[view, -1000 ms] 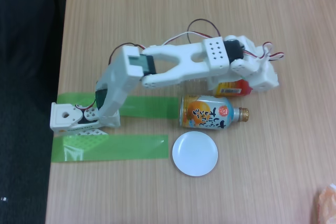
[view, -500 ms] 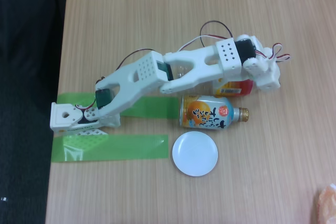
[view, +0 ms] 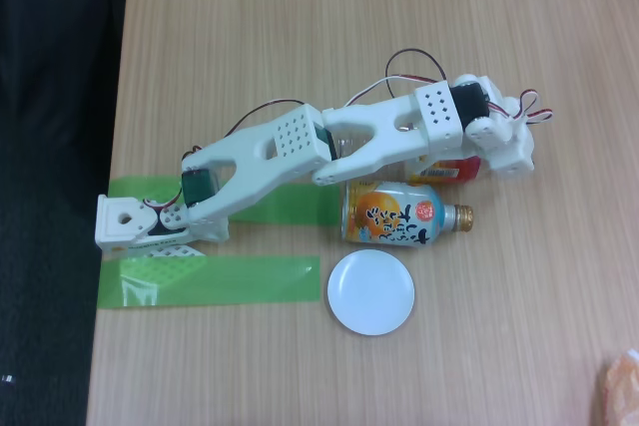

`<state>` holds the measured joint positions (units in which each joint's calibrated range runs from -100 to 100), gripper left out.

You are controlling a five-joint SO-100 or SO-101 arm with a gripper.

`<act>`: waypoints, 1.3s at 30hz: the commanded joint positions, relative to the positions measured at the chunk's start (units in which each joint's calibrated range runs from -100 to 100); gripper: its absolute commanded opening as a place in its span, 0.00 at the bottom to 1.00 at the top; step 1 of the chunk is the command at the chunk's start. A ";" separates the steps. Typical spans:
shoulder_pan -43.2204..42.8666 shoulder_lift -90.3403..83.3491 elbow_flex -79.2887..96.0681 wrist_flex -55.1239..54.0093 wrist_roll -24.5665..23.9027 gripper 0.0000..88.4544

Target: Pick up the plastic bottle and stand it up on the white place

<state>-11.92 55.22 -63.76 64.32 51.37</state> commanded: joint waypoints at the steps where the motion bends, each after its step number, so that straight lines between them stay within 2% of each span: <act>1: 0.06 -0.41 -1.84 0.23 0.25 0.43; 22: -0.23 2.36 -2.65 0.15 0.25 0.43; 28: -0.31 2.28 -2.65 0.15 0.25 0.29; 39: -0.82 2.11 -2.65 0.23 0.19 0.28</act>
<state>-12.07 58.25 -63.85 64.32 51.42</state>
